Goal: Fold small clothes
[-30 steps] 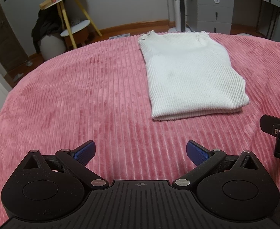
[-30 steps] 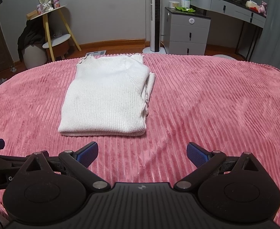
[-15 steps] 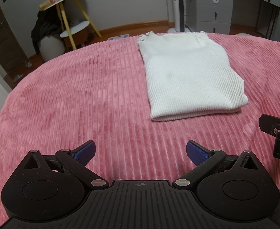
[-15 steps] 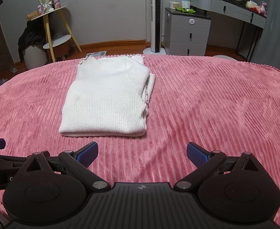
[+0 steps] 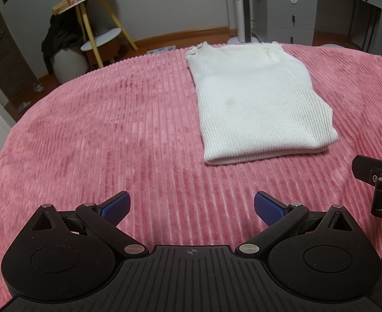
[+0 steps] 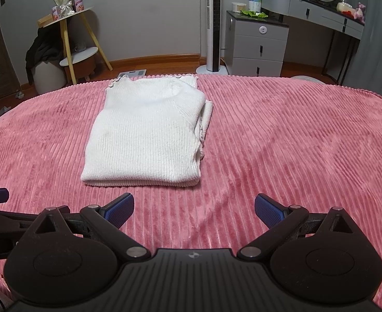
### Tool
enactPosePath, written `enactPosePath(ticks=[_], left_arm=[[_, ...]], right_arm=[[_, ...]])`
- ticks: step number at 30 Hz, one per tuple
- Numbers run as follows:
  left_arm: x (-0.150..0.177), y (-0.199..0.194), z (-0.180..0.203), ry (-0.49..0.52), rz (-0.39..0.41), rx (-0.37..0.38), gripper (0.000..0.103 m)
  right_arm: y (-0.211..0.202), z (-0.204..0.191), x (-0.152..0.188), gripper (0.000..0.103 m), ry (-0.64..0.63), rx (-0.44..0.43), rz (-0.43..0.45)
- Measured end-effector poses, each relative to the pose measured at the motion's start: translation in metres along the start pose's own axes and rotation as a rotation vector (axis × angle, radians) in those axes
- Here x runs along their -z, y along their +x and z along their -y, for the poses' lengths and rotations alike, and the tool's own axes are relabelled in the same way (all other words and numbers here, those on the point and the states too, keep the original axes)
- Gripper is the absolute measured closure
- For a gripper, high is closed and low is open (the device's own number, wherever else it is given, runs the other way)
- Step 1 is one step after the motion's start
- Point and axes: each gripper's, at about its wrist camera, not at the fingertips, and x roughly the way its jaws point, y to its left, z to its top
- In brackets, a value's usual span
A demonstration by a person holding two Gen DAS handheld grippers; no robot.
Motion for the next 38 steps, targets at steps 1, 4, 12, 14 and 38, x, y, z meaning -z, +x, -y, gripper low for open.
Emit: enactPosePath(ticks=[1, 4, 12, 14, 38], left_arm=[[-0.0007, -0.0002, 0.0006, 0.001, 0.000, 0.001, 0.000], [-0.0009, 0.0009, 0.0009, 0.006, 0.000, 0.001, 0.000], [-0.0015, 0.0026, 0.0009, 0.007, -0.003, 0.016, 0.000], [-0.0015, 0.0026, 0.0009, 0.007, -0.001, 0.025, 0.000], [0.0003, 0.0054, 0.0048, 0.021, -0.020, 0.033, 0.000]], right_arm=[[0.0001, 0.0000, -0.0001, 0.004, 0.000, 0.000, 0.000], [0.0012, 0.0006, -0.0003, 0.004, -0.001, 0.000, -0.002], [0.0022, 0.0010, -0.0006, 0.004, -0.001, 0.001, -0.001], [0.0021, 0.0010, -0.0007, 0.004, -0.001, 0.001, -0.002], [0.0032, 0.0033, -0.0011, 0.004, 0.002, 0.008, -0.005]])
